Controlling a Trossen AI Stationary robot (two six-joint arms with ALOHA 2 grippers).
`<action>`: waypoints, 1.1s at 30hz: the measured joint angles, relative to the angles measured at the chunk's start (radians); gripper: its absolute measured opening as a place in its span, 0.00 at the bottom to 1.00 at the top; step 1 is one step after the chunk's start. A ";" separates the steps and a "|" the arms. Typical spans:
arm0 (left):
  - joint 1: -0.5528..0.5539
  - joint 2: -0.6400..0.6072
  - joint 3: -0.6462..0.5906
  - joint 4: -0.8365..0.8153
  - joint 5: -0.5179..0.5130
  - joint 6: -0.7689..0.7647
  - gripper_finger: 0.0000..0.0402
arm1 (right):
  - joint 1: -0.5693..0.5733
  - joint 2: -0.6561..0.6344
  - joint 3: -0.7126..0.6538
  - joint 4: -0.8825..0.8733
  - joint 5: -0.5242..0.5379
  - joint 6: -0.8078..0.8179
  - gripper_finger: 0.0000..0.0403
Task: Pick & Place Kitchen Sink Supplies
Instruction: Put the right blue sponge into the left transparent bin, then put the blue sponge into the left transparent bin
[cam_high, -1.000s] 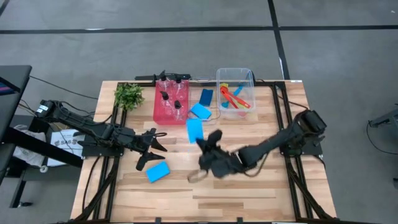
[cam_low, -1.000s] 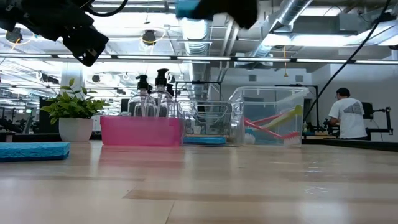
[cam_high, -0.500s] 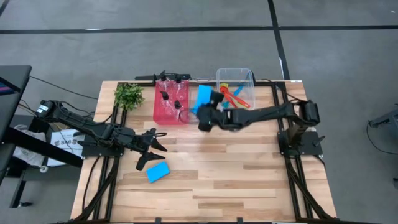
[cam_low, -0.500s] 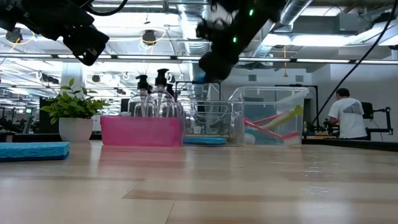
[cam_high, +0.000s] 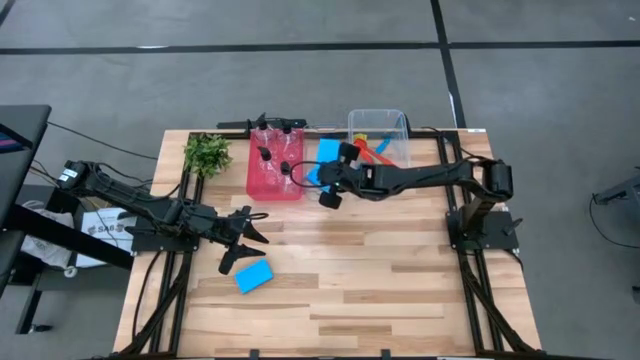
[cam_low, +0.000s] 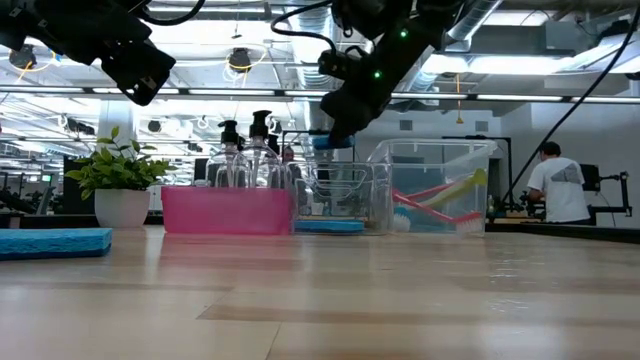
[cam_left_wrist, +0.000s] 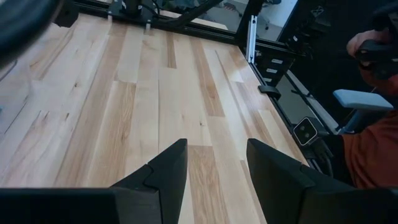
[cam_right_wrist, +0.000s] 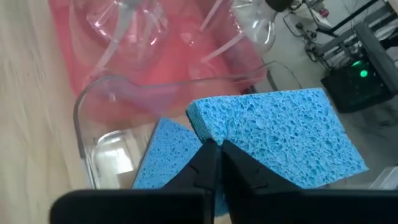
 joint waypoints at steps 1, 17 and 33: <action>0.000 0.000 0.000 0.000 0.000 0.000 0.42 | 0.000 0.000 0.000 -0.003 0.000 0.012 0.03; 0.000 0.000 0.000 0.007 0.000 0.000 0.42 | -0.005 0.000 0.000 -0.005 0.001 0.060 0.37; 0.000 0.000 0.000 0.007 0.000 0.000 0.42 | 0.122 0.000 0.000 0.097 0.023 0.041 0.50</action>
